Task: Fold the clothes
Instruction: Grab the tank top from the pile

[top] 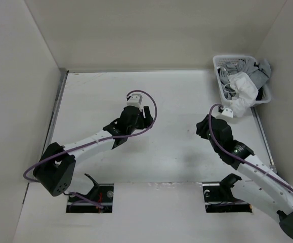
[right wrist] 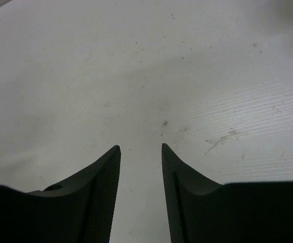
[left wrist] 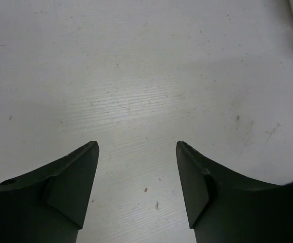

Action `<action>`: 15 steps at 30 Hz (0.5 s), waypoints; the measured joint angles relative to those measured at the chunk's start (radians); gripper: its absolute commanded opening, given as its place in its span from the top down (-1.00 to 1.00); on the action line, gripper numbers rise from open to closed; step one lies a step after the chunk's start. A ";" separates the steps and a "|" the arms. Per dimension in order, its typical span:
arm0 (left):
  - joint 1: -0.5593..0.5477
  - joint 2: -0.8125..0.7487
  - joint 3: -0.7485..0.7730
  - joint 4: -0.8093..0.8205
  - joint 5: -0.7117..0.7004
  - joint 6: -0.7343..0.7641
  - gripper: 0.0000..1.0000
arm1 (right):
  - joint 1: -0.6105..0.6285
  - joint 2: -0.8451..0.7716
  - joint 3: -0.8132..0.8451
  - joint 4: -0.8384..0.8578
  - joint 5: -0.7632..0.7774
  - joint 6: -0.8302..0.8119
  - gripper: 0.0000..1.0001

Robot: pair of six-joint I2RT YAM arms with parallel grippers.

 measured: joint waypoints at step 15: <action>-0.101 0.019 -0.076 0.261 0.108 0.008 0.29 | -0.442 0.059 0.067 0.009 -0.018 -0.044 0.52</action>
